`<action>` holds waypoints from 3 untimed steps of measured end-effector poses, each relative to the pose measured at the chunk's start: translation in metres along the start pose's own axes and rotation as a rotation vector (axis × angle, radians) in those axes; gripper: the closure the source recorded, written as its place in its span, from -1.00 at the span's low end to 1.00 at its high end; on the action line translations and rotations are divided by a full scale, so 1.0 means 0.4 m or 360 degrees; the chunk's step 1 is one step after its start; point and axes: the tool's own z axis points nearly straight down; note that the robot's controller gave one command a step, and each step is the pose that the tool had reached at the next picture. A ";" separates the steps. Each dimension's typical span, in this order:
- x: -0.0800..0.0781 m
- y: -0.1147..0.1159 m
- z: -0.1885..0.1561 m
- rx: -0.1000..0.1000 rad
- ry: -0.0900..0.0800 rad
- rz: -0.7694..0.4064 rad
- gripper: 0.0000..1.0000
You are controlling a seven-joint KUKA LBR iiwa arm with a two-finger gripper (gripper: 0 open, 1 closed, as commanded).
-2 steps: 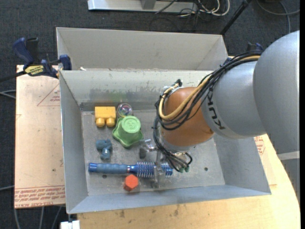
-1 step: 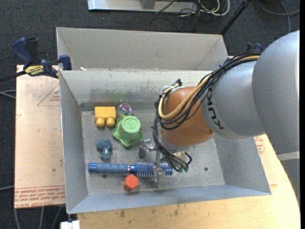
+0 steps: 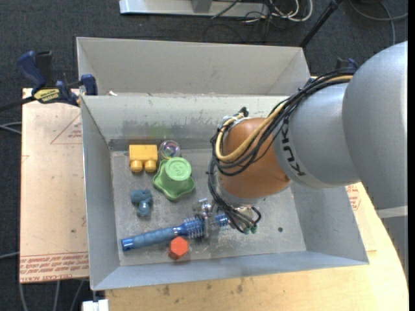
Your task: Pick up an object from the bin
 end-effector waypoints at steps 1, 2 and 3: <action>-0.004 0.001 -0.138 0.0002 -0.0008 0.0002 1.00; -0.006 0.002 -0.195 0.0002 -0.0003 0.0005 1.00; -0.008 0.003 -0.258 0.0003 -0.0004 0.0006 1.00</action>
Offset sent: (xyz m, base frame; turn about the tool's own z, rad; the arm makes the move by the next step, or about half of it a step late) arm 0.0001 -0.0001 0.0529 0.0000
